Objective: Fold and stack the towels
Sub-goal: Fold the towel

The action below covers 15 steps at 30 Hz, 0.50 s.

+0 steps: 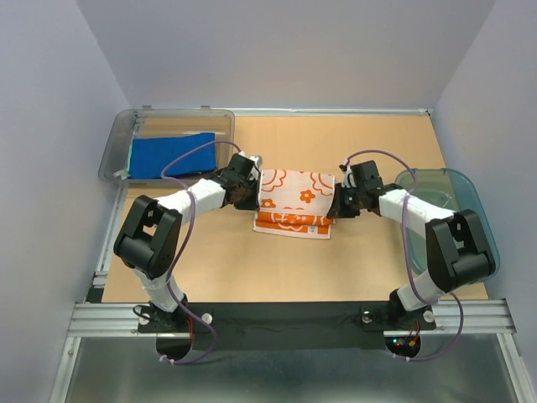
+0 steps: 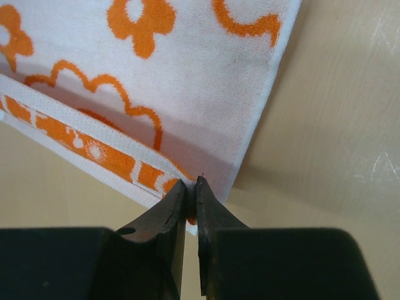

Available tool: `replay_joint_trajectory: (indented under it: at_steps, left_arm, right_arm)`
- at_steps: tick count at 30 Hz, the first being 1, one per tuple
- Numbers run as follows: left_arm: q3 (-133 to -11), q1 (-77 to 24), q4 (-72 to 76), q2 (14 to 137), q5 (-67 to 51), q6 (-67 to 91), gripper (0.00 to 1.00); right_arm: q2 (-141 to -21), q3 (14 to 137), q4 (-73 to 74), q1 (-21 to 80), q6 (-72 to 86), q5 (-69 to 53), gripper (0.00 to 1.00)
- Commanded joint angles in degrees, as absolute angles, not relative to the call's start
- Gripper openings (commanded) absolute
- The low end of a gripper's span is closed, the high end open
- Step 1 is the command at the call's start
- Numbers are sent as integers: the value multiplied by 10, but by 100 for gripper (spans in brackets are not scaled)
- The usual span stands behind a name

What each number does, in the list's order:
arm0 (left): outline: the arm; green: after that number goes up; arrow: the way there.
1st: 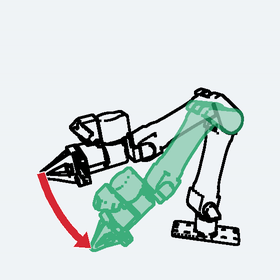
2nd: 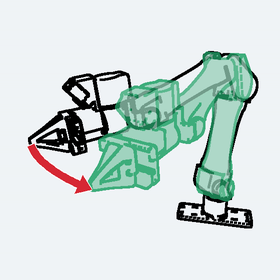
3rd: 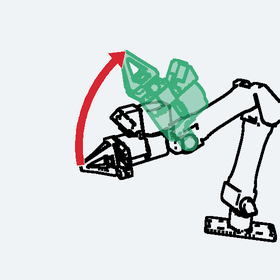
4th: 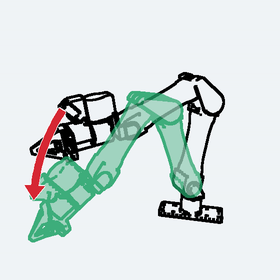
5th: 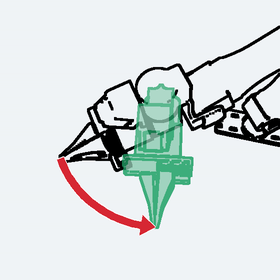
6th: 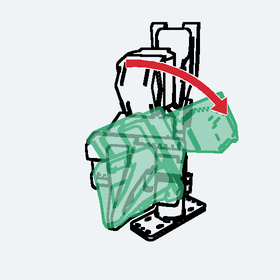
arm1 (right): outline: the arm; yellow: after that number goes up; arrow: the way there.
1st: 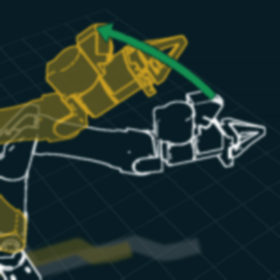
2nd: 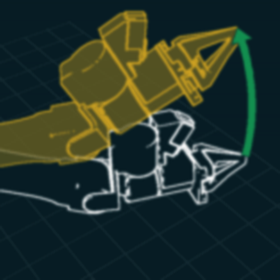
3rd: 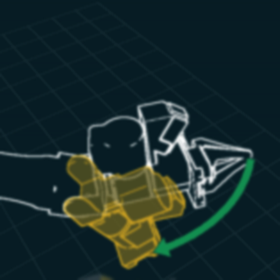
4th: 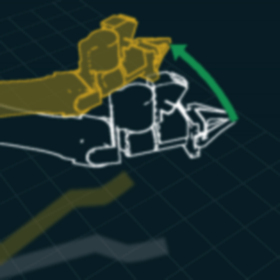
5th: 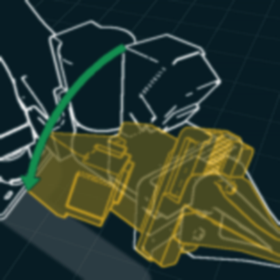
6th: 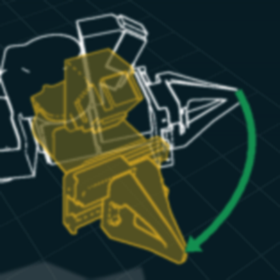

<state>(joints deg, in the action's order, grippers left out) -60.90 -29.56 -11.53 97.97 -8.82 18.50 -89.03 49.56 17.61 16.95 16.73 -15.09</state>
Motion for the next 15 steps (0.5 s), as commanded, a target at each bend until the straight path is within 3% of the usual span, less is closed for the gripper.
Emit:
replay_joint_trajectory:
  at_steps: [1,6,13,15]
  left_arm:
    - [-606,-300,-148,926,-33,178,11]
    - [-565,-316,-128,897,-29,197,31]
    - [-504,-329,-85,860,-36,221,31]
    - [-502,-330,-84,855,-28,233,33]
  right_arm:
    - [-853,470,195,161,166,-142,20]
    - [-826,438,195,161,175,-183,27]
    - [-795,405,194,161,173,-192,27]
    - [-784,410,193,161,167,-181,31]
